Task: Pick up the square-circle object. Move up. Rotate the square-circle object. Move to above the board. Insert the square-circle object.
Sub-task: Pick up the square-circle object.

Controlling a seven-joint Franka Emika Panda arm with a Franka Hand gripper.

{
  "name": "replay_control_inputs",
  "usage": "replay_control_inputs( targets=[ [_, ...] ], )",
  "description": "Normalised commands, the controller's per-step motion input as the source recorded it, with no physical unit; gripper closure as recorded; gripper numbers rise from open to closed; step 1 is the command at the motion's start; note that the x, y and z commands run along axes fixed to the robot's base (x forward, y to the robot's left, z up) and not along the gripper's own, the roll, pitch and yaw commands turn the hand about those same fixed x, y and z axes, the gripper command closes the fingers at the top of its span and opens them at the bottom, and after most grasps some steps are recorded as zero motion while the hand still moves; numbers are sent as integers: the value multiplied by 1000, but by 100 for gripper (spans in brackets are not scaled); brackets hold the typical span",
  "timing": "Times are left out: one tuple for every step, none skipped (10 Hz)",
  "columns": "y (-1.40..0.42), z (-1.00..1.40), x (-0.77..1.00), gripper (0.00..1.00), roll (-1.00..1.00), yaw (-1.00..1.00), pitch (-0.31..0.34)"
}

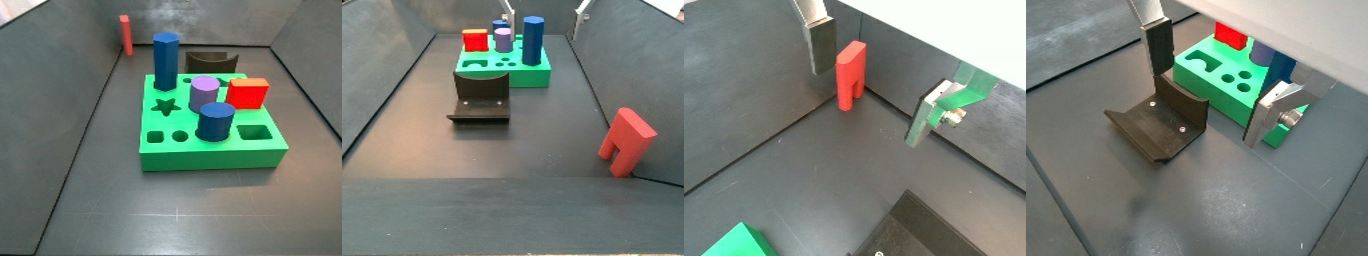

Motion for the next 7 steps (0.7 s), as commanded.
replay_control_inputs(
  targets=[
    [206, 0, 137, 0, 14, 129, 0],
    [329, 0, 111, 0, 0, 160, 0],
    [0, 0, 0, 0, -13, 0, 0],
    [171, -174, 0, 0, 4, 60, 0],
    [543, -454, -580, 0, 4, 146, -60],
    [506, -454, -677, 0, 43, 177, -106],
    [477, -446, -600, 0, 36, 189, -87]
  ],
)
